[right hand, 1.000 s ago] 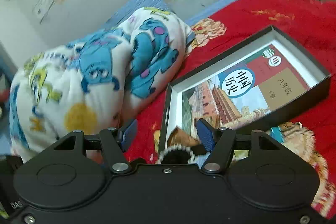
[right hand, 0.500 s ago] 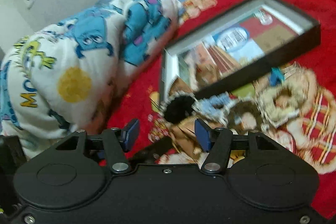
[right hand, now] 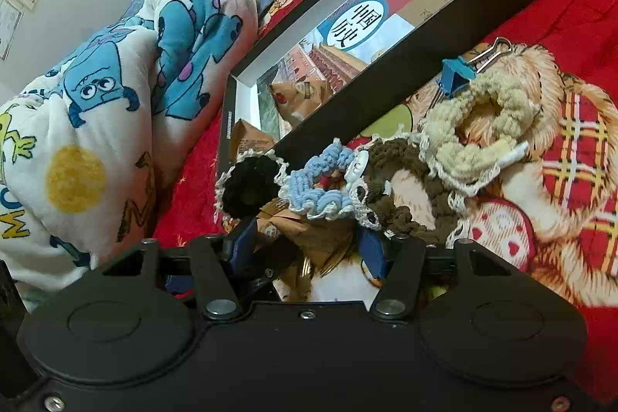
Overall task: Organize objects
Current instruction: 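Move both open tools back over the pile beside the box, then close each tool on another brown paper triangle in the pile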
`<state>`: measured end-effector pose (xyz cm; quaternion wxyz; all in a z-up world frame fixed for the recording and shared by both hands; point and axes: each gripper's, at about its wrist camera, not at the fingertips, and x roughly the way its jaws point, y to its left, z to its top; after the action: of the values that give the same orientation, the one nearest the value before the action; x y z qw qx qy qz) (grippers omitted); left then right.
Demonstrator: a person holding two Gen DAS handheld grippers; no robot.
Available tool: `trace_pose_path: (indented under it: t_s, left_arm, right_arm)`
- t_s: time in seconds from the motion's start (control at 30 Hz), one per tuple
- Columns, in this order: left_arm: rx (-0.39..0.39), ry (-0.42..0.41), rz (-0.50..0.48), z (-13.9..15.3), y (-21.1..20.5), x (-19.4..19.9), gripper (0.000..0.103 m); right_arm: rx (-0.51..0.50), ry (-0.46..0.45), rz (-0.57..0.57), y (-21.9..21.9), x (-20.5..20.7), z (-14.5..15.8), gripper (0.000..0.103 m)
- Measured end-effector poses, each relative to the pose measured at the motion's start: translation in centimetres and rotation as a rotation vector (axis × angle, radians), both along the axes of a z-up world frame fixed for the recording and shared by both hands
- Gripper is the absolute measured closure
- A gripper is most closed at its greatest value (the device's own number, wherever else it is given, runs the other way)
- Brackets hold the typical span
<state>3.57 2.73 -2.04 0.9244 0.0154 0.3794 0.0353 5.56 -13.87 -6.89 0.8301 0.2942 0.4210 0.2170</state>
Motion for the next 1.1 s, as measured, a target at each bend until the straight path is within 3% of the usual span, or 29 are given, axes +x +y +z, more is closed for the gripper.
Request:
trace_pose_path:
  t_s: [0.13,0.23,0.37,0.73,1.1]
  left_arm:
    - [0.004,0.005,-0.003,-0.4,-0.3,0.7,0.041]
    - [-0.009,0.019,-0.007,-0.9,-0.6,1.2,0.04]
    - [-0.008,0.037,0.008,-1.3,-0.9,1.4,0.055]
    - [0.025,0.048,0.005,-1.2,-1.3,1.5,0.058]
    - [0.058,0.051,-0.004,-1.3,-1.6,1.6,0.058]
  right_arm:
    - [0.008,0.002,-0.001,-0.1,0.3,-0.1,0.047]
    - [0.01,0.009,0.003,-0.2,0.7,-0.3,0.048]
    - [-0.013,0.015,0.032,0.2,1.0,-0.4,0.047]
    - [0.001,0.0,-0.004,0.2,0.7,-0.5,0.051]
    - [-0.023,-0.009,-0.014,0.1,0.5,-0.7,0.062]
